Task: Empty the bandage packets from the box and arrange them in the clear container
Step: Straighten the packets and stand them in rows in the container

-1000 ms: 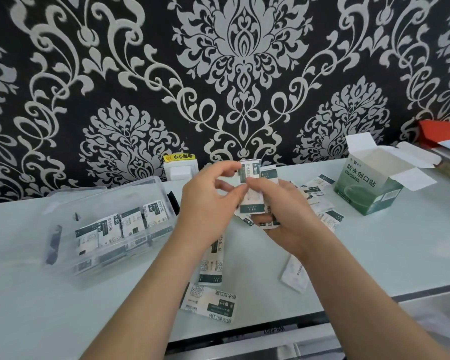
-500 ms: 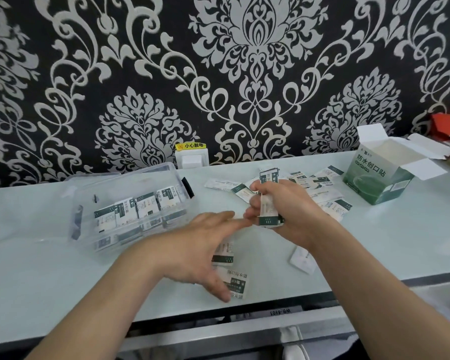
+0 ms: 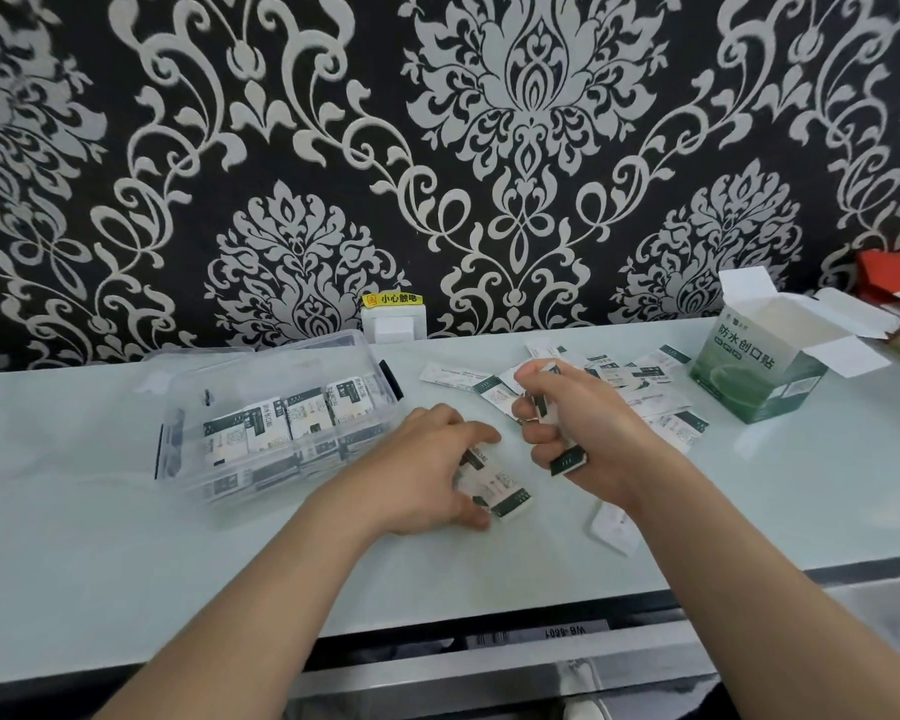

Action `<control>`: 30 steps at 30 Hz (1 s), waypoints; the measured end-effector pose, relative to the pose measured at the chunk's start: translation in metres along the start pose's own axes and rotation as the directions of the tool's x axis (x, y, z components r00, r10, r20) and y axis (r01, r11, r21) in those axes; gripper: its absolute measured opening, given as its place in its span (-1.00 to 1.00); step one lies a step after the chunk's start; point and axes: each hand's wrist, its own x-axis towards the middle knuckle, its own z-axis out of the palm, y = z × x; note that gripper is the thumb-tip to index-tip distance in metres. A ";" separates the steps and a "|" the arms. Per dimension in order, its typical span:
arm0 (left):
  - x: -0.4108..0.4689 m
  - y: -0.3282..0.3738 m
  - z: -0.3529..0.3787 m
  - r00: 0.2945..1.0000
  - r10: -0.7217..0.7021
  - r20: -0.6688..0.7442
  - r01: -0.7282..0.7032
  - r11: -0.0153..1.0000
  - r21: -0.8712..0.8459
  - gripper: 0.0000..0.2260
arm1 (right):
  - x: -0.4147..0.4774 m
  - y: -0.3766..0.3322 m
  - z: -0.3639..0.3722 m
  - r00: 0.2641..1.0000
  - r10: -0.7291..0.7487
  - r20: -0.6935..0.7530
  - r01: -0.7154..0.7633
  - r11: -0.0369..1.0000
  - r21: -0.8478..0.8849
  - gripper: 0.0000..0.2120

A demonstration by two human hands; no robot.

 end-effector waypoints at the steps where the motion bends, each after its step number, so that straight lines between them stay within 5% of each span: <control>1: 0.004 0.002 0.001 1.000 -0.014 -0.015 0.013 1.000 -0.007 -0.25 | 0.000 -0.001 -0.001 1.000 0.008 0.014 -0.007 1.000 -0.017 -0.93; 3: 0.011 0.006 0.001 0.999 -0.043 -0.020 0.043 0.999 -0.004 -0.31 | -0.001 -0.003 -0.005 0.999 0.006 0.039 -0.002 0.995 -0.102 -0.95; 5: 0.017 0.010 0.000 0.997 -0.075 -0.021 0.075 0.997 0.008 -0.39 | -0.003 -0.005 -0.010 0.997 -0.069 0.025 0.073 0.925 -0.372 -0.96; 8: 0.024 0.017 -0.003 0.992 -0.121 -0.038 0.121 0.993 -0.004 -0.53 | -0.005 -0.004 -0.021 0.968 -0.228 0.105 0.211 0.510 -0.834 -0.86; 12: 0.031 0.023 -0.002 0.993 -0.109 -0.044 0.110 0.994 0.025 -0.69 | -0.007 0.000 -0.020 0.982 -0.115 0.150 0.168 0.164 -0.972 -0.65; 16: 0.036 0.027 -0.002 0.993 -0.113 -0.034 0.114 0.993 0.020 -0.72 | -0.002 0.004 -0.019 0.984 -0.135 0.120 0.136 0.123 -0.983 -0.66; 24: 0.039 0.032 -0.006 0.990 -0.135 0.030 0.135 0.990 -0.028 -0.75 | -0.003 0.000 -0.020 0.967 -0.177 0.184 0.214 0.170 -0.962 -0.78; 27: 0.039 0.034 -0.008 0.990 -0.141 -0.007 0.141 0.990 -0.027 -0.80 | -0.001 -0.007 -0.028 0.946 -0.297 0.130 0.274 0.515 -0.813 -0.88; 30: 0.038 0.036 -0.007 0.987 -0.153 -0.052 0.153 0.988 0.006 -0.83 | 0.003 -0.018 -0.035 0.948 -0.265 -0.177 0.232 0.955 -0.186 -0.93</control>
